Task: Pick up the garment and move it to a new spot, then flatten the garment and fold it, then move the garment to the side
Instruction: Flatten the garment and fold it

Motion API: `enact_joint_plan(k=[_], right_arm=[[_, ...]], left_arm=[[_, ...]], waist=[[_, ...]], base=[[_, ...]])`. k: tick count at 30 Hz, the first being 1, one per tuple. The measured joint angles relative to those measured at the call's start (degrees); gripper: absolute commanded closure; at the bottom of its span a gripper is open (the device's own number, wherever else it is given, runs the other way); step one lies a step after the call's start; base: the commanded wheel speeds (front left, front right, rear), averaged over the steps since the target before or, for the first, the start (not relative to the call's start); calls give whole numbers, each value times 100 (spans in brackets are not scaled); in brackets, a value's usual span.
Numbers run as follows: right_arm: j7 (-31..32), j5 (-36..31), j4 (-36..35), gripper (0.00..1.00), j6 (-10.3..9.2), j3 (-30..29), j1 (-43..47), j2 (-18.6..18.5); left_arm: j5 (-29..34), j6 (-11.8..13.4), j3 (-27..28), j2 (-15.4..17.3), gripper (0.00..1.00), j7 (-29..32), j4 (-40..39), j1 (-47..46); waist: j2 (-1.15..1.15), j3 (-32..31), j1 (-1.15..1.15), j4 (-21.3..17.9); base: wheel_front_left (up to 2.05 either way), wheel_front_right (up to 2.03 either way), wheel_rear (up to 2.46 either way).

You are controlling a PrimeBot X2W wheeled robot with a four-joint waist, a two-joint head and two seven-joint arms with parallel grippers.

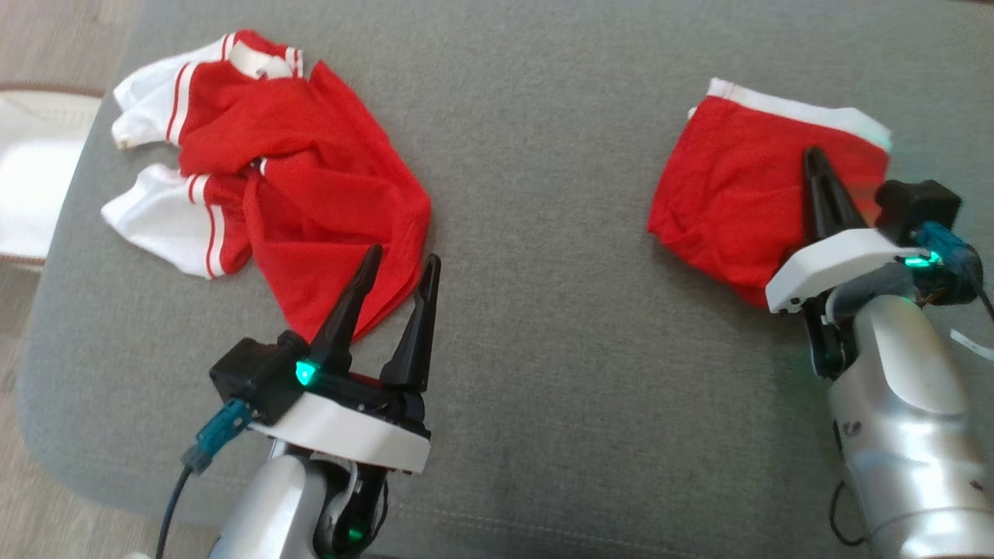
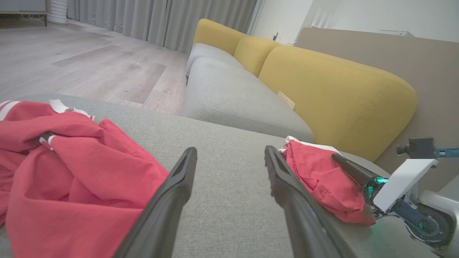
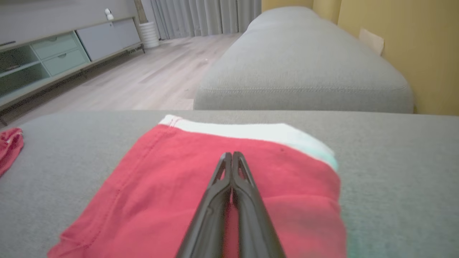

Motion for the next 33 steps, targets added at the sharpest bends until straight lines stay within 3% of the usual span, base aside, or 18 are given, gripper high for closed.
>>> enact_joint_plan(k=[10,19,24,26,33], right_arm=[[0,-320,1567,100,0,-309,-675,1],[-220,-277,1830,100,0,-211,-756,45],[-269,33,1310,100,0,19,-588,58],[-274,167,814,2,0,133,-432,67],[-278,553,-582,0,0,333,532,96]], left_arm=[[-41,34,-46,0,0,0,-30,-65],[-51,56,-25,-1,0,0,-27,-98],[-51,56,145,-1,0,0,-29,-71],[-49,55,203,-1,0,0,-35,-66],[-49,58,417,-1,0,0,-79,98]], waist=[[0,159,0,110],[0,-16,0,-31],[0,-251,0,-260],[0,-359,0,-382],[0,-720,0,-869]], base=[[0,0,0],[0,0,0],[0,0,0],[0,0,0],[0,0,0]])
